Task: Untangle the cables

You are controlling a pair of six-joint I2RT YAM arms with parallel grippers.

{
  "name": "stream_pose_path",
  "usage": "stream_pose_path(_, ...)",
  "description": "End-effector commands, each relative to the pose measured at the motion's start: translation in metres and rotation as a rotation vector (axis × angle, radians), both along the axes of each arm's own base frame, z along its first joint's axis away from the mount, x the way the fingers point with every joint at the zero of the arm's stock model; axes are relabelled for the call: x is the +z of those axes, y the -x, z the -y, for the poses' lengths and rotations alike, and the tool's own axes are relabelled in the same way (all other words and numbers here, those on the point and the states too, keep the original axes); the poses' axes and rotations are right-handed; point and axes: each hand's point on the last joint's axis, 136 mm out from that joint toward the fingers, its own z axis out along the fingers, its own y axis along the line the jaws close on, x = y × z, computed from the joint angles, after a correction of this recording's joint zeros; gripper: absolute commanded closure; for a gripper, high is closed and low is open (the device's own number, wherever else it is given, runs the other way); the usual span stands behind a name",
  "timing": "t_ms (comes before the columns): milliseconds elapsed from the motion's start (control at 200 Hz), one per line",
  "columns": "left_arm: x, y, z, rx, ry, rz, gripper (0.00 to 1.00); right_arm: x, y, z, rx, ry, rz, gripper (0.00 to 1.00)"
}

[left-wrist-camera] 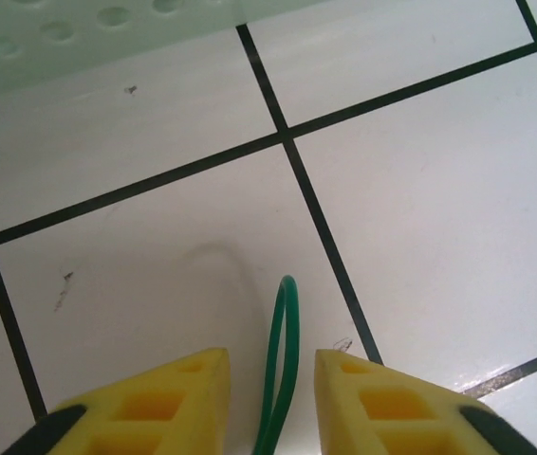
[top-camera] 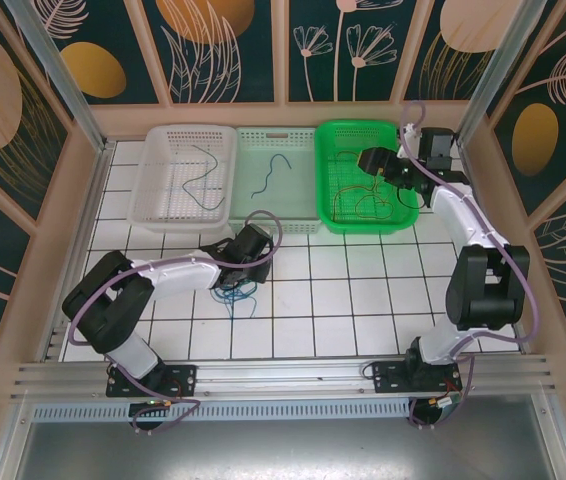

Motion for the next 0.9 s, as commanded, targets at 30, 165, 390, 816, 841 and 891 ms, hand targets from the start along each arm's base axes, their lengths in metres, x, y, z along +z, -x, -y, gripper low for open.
stream_pose_path(30, 0.01, -0.007, 0.014, -0.059, 0.013, 0.02, 0.87, 0.035, 0.015, 0.002, -0.029, -0.008, 0.105, 0.24)
stream_pose_path(165, 0.036, -0.016, 0.038, -0.103, 0.119, 0.067, 0.98, 0.048, 0.032, 0.004, -0.032, 0.035, 0.147, 0.24)
stream_pose_path(390, 0.089, -0.016, 0.066, -0.151, 0.352, 0.156, 1.0, 0.038, 0.071, -0.021, 0.097, -0.023, 0.105, 0.28)
stream_pose_path(816, 0.142, -0.004, 0.081, -0.209, 0.613, 0.256, 0.99, -0.035, 0.162, -0.1, 0.37, -0.092, 0.002, 0.59)
stream_pose_path(841, 0.143, -0.004, 0.081, -0.207, 0.618, 0.258, 0.99, -0.041, 0.167, -0.102, 0.372, -0.1, -0.008, 0.58)
stream_pose_path(891, 0.143, -0.004, 0.08, -0.202, 0.625, 0.261, 0.99, -0.048, 0.177, -0.109, 0.39, -0.122, -0.016, 0.55)
